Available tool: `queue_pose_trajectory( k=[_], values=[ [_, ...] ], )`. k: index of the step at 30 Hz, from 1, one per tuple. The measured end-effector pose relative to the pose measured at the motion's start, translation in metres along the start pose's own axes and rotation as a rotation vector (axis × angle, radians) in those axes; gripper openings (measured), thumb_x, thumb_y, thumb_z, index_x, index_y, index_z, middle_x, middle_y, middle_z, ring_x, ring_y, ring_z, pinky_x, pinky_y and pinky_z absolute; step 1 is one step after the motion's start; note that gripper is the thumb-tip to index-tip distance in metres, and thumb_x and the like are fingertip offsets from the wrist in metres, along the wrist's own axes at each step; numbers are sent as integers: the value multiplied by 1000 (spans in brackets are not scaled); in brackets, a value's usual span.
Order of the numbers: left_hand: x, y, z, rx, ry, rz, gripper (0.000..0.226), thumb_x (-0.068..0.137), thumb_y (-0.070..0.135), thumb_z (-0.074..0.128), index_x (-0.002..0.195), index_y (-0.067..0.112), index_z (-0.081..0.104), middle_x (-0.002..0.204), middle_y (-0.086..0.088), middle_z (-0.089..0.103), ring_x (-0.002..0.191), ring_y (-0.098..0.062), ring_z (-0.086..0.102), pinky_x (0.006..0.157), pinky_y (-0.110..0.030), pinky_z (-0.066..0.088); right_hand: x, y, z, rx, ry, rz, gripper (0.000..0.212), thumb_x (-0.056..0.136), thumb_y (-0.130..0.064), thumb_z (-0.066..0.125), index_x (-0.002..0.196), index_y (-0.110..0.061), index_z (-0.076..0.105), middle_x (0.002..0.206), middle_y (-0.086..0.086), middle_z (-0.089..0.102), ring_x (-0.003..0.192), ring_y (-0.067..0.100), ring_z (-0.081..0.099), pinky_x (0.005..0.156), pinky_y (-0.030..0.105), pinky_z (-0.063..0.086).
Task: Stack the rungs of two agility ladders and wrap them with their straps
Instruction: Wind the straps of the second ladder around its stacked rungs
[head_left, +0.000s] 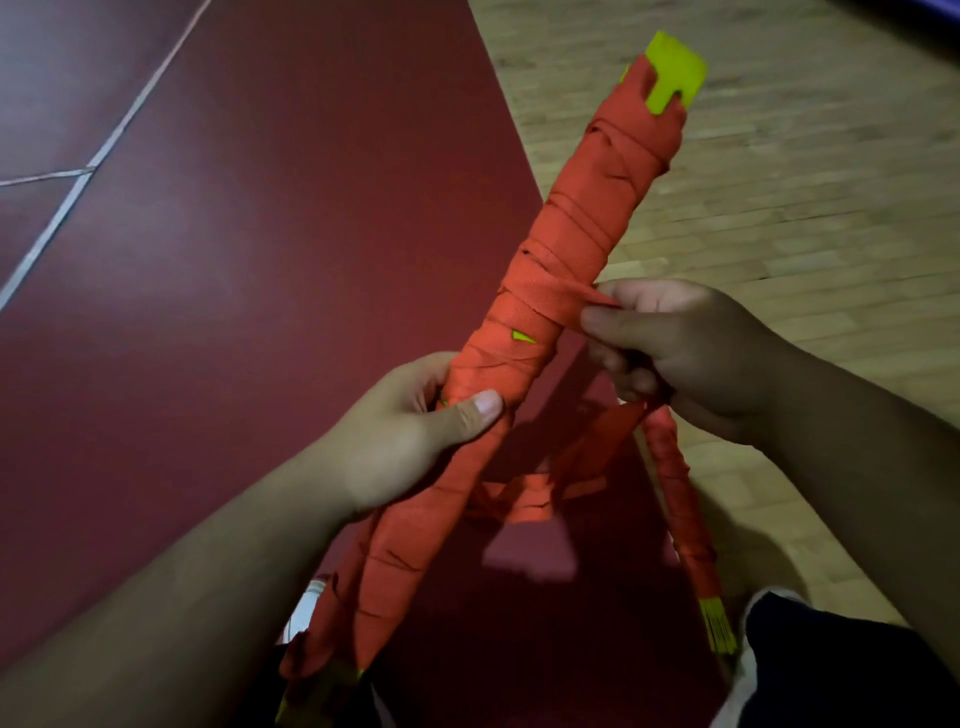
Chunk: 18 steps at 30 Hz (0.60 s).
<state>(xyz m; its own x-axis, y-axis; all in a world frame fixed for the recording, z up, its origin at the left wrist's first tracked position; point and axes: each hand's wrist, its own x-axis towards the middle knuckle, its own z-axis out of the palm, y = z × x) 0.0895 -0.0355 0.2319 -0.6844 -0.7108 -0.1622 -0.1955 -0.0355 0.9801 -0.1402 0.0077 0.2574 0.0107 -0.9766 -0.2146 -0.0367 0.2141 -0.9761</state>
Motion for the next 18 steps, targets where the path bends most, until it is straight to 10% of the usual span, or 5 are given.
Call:
queue_pose_trajectory(
  k=[7,18],
  values=[
    [-2,-4,8,-201,-28,-106,44,85,41,68,97,-1,59,88,-39,61,68,-34,63,63,-37,54,1,0,2,172,56,91,47,84,-58,63,87,-11,57,58,4,52,43,13,34,48,27,31],
    [-7,5,9,-281,-287,-185,48,61,65,81,93,30,70,78,-5,71,63,-16,68,56,-28,56,-8,1,11,185,79,-70,44,66,-50,68,67,-11,49,45,-3,44,36,5,35,37,17,28]
  ],
)
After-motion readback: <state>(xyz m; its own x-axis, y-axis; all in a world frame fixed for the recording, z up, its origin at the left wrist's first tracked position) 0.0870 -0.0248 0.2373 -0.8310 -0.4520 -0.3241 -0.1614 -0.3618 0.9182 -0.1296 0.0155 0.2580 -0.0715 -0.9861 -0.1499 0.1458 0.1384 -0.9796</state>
